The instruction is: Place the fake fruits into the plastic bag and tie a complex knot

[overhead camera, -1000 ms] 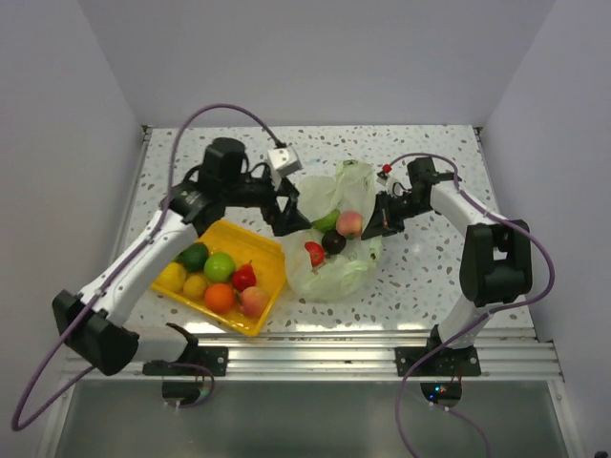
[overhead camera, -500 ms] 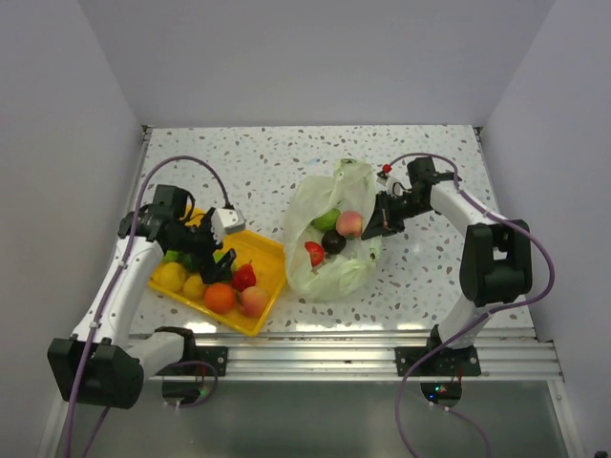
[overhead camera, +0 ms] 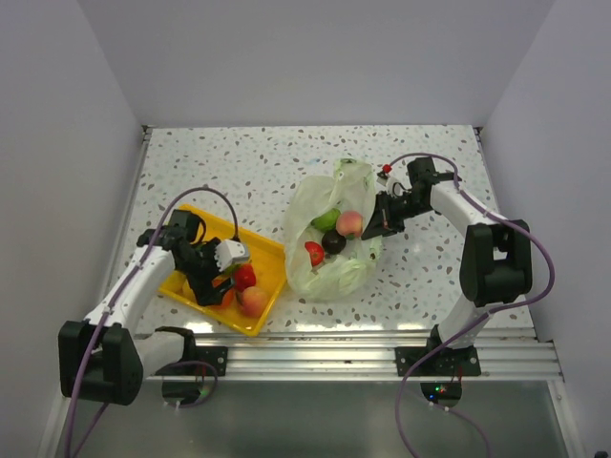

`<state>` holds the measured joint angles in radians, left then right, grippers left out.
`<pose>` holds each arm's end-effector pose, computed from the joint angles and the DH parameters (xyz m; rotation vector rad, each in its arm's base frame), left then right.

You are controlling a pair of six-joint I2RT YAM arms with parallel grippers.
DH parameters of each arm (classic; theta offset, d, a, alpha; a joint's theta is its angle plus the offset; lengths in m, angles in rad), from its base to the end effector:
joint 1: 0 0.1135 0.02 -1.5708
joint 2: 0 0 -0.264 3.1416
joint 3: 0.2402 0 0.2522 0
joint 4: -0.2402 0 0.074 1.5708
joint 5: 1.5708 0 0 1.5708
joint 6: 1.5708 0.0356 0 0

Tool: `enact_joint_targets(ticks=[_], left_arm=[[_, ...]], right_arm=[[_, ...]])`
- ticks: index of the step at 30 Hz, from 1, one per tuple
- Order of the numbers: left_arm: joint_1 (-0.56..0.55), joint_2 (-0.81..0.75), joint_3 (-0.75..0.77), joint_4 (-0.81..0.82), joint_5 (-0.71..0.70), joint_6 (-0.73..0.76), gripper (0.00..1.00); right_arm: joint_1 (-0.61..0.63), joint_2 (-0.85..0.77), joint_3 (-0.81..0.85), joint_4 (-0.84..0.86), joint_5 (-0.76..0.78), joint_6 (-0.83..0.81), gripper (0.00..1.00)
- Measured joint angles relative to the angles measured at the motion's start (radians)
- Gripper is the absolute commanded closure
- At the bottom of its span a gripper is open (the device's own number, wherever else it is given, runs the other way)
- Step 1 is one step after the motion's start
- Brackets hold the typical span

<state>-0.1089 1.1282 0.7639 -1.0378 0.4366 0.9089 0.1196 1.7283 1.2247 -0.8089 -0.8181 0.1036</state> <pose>0.1724 -0.0340 0.2161 1.3998 2.4020 -0.4764 0.3246 0.0652 0.2135 -0.1756 2.7306 1.2164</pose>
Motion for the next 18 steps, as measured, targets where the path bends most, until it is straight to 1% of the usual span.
enact_joint_targets(ticks=[5,8,10,11,14,18], left_arm=[[-0.040,0.026,-0.062,0.064,-0.046,-0.010,0.09],[-0.051,0.039,-0.080,0.104,-0.068,-0.032,0.14],[-0.051,0.054,-0.080,0.132,-0.077,-0.047,0.23],[-0.051,0.060,-0.076,0.138,-0.078,-0.055,0.31],[-0.051,0.068,-0.047,0.138,-0.075,-0.061,0.41],[-0.051,0.053,0.095,0.083,-0.007,-0.063,0.42]], right_arm=[[0.000,0.001,0.000,0.000,0.011,0.000,1.00],[0.000,0.002,0.000,-0.002,0.015,-0.002,1.00],[0.000,0.005,0.004,-0.006,0.015,-0.004,1.00],[0.000,0.006,0.006,-0.006,0.015,-0.006,1.00],[0.000,0.010,0.008,-0.007,0.015,-0.008,1.00],[0.000,0.015,0.009,-0.007,0.015,-0.010,1.00]])
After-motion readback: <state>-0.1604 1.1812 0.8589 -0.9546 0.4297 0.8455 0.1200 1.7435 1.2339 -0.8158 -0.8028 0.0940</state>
